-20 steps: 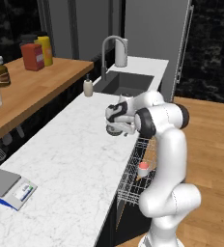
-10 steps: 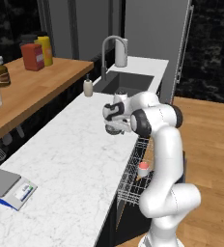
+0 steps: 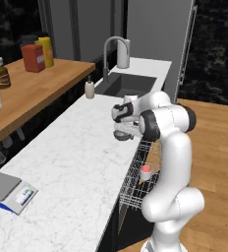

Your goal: Pick up the cup and bowl from the counter, place them in the dishwasher, and close the dishwasher door.

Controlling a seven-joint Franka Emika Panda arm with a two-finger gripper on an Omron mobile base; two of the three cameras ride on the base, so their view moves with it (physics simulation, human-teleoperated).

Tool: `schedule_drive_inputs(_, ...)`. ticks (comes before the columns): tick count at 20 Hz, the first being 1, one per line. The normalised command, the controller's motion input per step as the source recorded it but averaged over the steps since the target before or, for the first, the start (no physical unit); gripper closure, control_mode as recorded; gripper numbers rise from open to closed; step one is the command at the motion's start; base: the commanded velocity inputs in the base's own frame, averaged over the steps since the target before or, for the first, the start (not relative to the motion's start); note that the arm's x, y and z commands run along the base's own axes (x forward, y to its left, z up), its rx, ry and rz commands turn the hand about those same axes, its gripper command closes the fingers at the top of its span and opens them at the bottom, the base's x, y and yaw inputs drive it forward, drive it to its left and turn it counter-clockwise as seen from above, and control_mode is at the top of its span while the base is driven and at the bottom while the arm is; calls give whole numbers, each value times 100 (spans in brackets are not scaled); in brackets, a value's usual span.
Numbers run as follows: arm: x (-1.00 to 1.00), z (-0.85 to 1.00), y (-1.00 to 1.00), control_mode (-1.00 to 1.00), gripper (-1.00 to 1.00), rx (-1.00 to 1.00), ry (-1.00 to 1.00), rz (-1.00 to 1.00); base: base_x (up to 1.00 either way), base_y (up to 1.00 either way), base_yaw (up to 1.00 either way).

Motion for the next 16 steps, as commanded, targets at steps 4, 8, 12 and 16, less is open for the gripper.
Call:
schedule_drive_inputs(4,-100,0,-98,-100,100,10,0,-5,0,0,0)
schedule_drive_inputs(8,-100,0,-100,-100,100,13,0,-1,0,0,0)
schedule_drive_inputs(12,-100,-1,-100,-100,100,14,0,0,0,0,0)
schedule_drive_inputs(16,-97,-8,-97,-100,100,14,0,-3,0,0,0)
